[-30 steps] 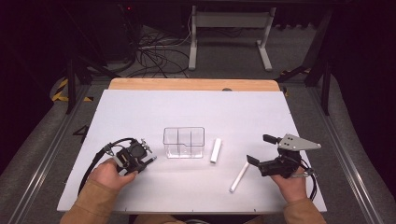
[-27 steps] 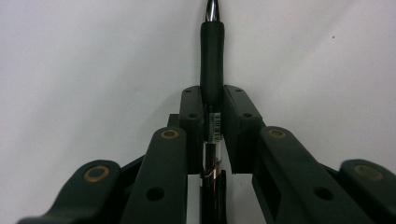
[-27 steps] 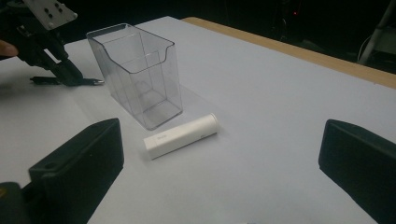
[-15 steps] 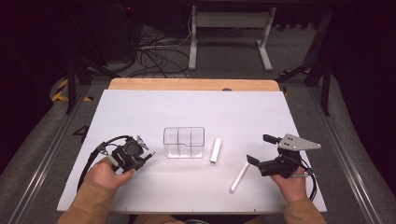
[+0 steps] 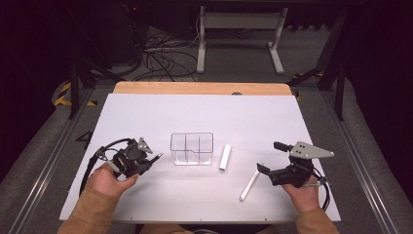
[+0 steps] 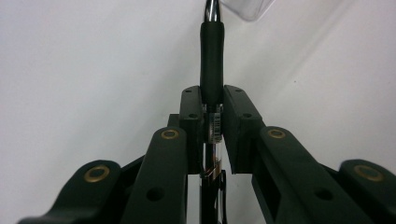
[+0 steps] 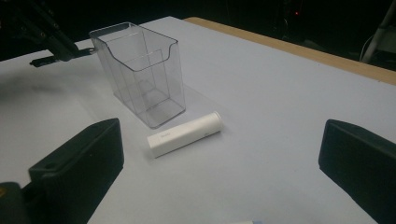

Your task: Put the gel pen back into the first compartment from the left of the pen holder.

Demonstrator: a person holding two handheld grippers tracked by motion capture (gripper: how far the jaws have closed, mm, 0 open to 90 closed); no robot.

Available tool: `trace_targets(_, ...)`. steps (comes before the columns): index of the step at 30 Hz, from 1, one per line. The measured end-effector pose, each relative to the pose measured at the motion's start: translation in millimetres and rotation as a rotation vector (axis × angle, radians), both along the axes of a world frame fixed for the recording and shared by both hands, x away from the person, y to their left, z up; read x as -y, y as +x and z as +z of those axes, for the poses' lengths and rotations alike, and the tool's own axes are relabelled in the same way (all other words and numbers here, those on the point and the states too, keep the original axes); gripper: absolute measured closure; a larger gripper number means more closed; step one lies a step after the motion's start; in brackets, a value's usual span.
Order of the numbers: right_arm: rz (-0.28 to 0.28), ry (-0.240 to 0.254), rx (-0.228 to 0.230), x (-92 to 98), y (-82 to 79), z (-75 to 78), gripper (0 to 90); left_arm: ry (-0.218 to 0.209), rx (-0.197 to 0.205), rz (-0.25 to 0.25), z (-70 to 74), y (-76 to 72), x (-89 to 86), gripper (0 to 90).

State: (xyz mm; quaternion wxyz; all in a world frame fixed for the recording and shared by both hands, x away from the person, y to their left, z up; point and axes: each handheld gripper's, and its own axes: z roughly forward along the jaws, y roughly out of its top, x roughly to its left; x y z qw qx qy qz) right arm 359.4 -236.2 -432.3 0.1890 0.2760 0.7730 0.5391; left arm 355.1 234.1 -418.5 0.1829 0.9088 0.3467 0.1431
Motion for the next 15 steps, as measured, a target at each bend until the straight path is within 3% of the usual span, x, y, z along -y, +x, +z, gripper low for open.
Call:
trace_targets(7, -0.001, 0.003, 0.006, 0.0, -2.3, -0.6, 0.5, -0.059, 0.102, -0.036, 14.1, -6.0, -2.2, 79.2)
trace_targets(15, 0.000, 0.001, 0.003, -0.4, -3.2, -1.9, 0.5, -0.164, 0.225, -0.052, 36.3, -12.7, -6.7, 79.2)
